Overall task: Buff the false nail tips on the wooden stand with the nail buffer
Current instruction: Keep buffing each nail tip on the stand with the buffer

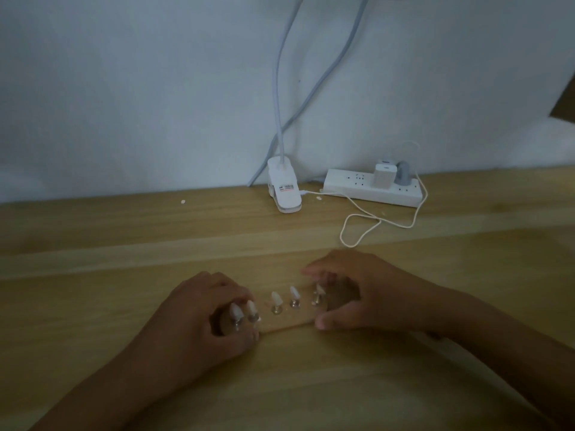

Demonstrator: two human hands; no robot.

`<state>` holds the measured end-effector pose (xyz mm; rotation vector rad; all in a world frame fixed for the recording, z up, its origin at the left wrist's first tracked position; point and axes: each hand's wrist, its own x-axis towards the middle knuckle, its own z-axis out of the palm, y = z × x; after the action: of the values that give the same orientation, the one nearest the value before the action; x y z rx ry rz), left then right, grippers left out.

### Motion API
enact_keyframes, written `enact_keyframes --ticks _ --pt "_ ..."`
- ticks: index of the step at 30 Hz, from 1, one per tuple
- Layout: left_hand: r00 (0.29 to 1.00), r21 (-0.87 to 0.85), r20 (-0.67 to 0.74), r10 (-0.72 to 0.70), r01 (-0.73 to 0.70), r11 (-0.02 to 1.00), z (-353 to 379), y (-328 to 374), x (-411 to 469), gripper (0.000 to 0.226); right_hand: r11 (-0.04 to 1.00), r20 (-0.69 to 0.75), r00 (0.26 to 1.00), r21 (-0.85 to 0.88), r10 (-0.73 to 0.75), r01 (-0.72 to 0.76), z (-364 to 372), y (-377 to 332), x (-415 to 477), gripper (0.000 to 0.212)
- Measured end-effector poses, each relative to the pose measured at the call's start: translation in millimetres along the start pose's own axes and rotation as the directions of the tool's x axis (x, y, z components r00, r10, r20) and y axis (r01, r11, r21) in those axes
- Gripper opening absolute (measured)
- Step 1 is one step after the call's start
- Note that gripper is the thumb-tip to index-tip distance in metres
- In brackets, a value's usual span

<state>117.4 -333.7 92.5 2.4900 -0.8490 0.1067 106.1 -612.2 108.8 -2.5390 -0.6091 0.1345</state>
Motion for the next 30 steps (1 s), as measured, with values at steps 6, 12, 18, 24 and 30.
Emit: enact_keyframes --ticks 6,12,18,24,30 --pt "1.000 -0.026 0.014 0.020 -0.019 0.999 -5 -7 18 0.030 1.000 -0.011 1.000 -0.015 0.021 -0.021 -8 -3 13 0.050" --pt "0.992 -0.121 -0.095 0.085 -0.096 0.988 -2 23 52 0.037 0.997 -0.105 0.992 -0.021 0.072 -0.074 -43 6 -8 0.042" --pt "0.969 -0.172 -0.059 0.242 -0.249 0.953 63 107 126 0.065 0.888 -0.354 0.834 -0.023 0.423 -0.460 -113 88 -107 0.035" --pt "0.896 -0.074 0.190 0.401 -0.395 0.916 143 209 197 0.049 0.575 -0.577 0.377 0.206 0.725 -0.792 -150 193 -184 0.033" --pt "0.945 0.119 0.220 0.242 -0.272 0.955 209 300 251 0.037 0.491 -0.671 0.124 0.391 0.731 -0.778 -168 254 -183 0.028"
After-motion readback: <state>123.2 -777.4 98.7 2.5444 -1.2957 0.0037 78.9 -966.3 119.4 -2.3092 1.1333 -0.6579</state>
